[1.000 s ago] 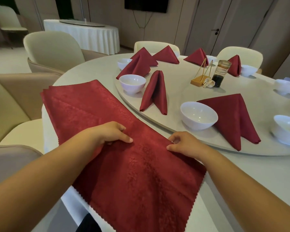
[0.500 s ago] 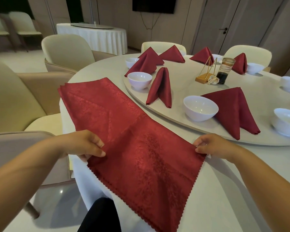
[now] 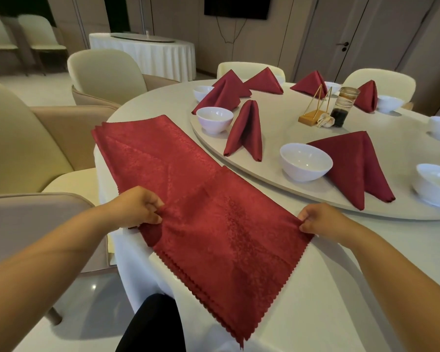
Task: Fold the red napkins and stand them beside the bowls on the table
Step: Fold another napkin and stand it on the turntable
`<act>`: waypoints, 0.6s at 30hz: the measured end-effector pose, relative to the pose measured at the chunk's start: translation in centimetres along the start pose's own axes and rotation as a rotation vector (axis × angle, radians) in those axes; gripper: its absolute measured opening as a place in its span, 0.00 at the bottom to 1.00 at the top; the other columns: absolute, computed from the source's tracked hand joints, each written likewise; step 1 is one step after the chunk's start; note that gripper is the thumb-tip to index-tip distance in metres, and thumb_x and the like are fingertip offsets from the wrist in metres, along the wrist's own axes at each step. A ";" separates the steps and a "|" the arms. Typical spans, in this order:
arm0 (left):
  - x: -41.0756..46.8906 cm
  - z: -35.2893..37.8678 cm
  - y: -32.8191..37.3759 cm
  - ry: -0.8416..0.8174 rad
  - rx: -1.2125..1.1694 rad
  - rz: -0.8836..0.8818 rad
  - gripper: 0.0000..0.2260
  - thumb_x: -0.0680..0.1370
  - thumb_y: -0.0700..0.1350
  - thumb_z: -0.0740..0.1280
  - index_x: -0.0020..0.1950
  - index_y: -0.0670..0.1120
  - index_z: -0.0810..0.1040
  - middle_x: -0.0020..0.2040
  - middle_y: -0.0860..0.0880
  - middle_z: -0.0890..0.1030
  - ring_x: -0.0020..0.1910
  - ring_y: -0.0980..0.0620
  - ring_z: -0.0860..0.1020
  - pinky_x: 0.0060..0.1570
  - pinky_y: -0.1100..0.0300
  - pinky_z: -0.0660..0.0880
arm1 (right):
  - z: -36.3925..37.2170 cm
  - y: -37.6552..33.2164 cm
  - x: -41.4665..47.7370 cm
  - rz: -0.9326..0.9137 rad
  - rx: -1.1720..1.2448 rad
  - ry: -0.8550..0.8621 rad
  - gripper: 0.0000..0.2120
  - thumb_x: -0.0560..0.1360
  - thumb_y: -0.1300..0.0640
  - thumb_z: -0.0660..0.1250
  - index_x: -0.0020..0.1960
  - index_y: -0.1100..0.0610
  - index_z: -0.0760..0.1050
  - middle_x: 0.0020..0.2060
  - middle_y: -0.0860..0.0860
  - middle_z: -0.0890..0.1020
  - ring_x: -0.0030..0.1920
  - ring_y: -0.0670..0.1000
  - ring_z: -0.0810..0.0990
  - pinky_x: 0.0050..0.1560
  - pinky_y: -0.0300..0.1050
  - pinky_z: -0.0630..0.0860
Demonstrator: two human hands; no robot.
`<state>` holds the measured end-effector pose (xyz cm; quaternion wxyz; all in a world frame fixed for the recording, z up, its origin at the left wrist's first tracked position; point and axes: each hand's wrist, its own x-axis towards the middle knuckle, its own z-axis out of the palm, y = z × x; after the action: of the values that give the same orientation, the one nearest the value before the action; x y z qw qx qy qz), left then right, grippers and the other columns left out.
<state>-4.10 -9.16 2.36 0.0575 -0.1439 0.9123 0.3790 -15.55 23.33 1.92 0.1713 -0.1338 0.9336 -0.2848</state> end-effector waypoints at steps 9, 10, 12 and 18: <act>-1.6 3.2 -5.1 0.487 0.338 0.676 0.06 0.61 0.32 0.68 0.34 0.41 0.80 0.34 0.52 0.79 0.38 0.55 0.71 0.35 0.59 0.74 | 1.9 2.2 -1.0 -0.239 0.081 0.245 0.18 0.70 0.73 0.65 0.31 0.53 0.69 0.29 0.46 0.73 0.31 0.44 0.71 0.35 0.29 0.66; -1.6 3.5 -5.3 0.505 0.302 0.682 0.08 0.60 0.33 0.66 0.34 0.43 0.80 0.35 0.51 0.81 0.39 0.56 0.72 0.36 0.60 0.74 | 2.1 2.4 -1.1 -0.260 0.094 0.277 0.18 0.70 0.73 0.65 0.31 0.52 0.69 0.29 0.45 0.74 0.32 0.42 0.72 0.36 0.28 0.66; -1.4 3.8 -5.7 0.500 0.162 0.667 0.12 0.62 0.34 0.66 0.39 0.48 0.77 0.43 0.63 0.80 0.44 0.65 0.73 0.45 0.72 0.71 | 2.4 2.7 -1.2 -0.284 0.133 0.320 0.19 0.69 0.73 0.66 0.30 0.52 0.70 0.26 0.44 0.74 0.32 0.37 0.73 0.35 0.27 0.66; -1.6 4.3 -6.2 0.482 -0.012 0.610 0.28 0.64 0.34 0.66 0.48 0.68 0.76 0.48 0.77 0.72 0.47 0.76 0.70 0.47 0.80 0.66 | 2.3 3.0 -1.2 -0.255 0.254 0.277 0.17 0.70 0.75 0.64 0.31 0.56 0.72 0.31 0.50 0.76 0.29 0.37 0.74 0.35 0.27 0.69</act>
<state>-0.68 -9.92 -4.51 -0.2747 0.0486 0.8984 0.3393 -14.02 25.05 -1.35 0.0196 -0.1876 0.8805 -0.4350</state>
